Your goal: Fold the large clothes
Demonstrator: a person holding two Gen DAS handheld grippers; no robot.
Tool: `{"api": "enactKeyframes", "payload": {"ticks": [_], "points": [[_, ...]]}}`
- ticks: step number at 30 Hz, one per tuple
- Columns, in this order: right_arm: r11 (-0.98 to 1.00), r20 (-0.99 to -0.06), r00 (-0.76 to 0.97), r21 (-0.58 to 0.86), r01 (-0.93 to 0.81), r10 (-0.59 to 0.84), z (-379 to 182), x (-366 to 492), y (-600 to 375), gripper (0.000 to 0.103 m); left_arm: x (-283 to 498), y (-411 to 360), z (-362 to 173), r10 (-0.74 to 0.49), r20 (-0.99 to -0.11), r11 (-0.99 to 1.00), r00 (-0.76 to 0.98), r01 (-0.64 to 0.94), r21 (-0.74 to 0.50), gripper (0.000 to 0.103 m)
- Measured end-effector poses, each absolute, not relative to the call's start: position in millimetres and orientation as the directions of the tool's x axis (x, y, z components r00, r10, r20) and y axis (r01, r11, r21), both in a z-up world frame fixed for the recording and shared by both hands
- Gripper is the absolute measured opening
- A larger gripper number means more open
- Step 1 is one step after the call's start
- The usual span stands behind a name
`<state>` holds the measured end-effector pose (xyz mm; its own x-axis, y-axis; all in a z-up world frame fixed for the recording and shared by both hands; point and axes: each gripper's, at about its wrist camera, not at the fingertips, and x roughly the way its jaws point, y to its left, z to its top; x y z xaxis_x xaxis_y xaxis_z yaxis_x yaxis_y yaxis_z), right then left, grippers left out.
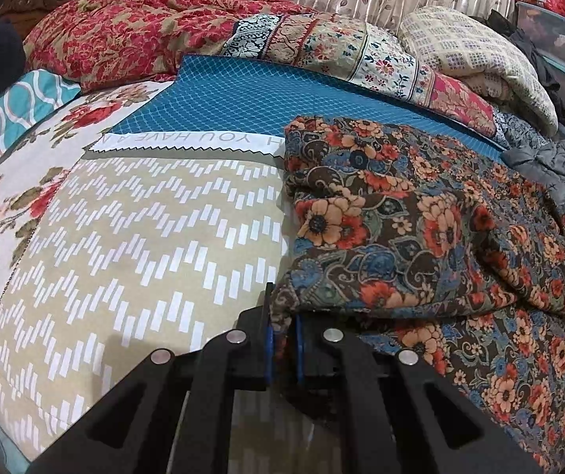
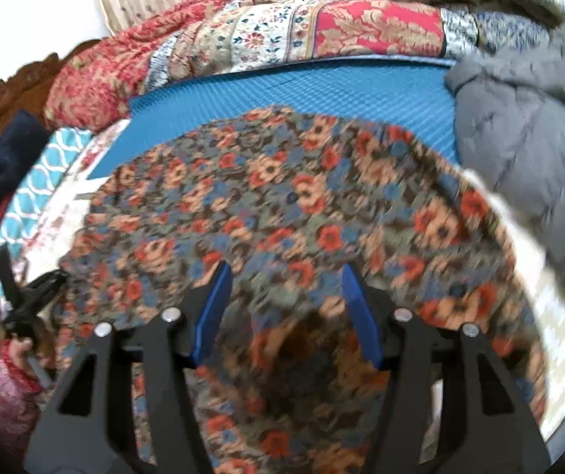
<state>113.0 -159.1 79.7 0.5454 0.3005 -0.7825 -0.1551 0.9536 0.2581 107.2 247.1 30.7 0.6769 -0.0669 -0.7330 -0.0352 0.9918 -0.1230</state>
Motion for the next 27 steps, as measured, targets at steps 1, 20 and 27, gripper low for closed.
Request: {"api": "enactKeyframes", "payload": {"ticks": [1,20,27], "points": [[0.956,-0.786,0.545,0.256,-0.140,0.291,78.4,107.5,-159.3,0.056,107.1,247.0,30.4,-0.066,-0.733,0.992,0.677,-0.036,-0.123,0.045],[0.843,-0.725,0.584,0.524,0.123,0.365,62.3,171.9,-218.2,0.003,110.6,223.0,26.7,0.029,-0.741,0.999,0.671,-0.009,0.031,0.045],[0.882,-0.755,0.615,0.426,0.200,0.225,74.0,126.5,-223.8,0.021,110.0,226.6,27.4,0.022,-0.740,1.000,0.672,-0.013,0.018,0.045]]}}
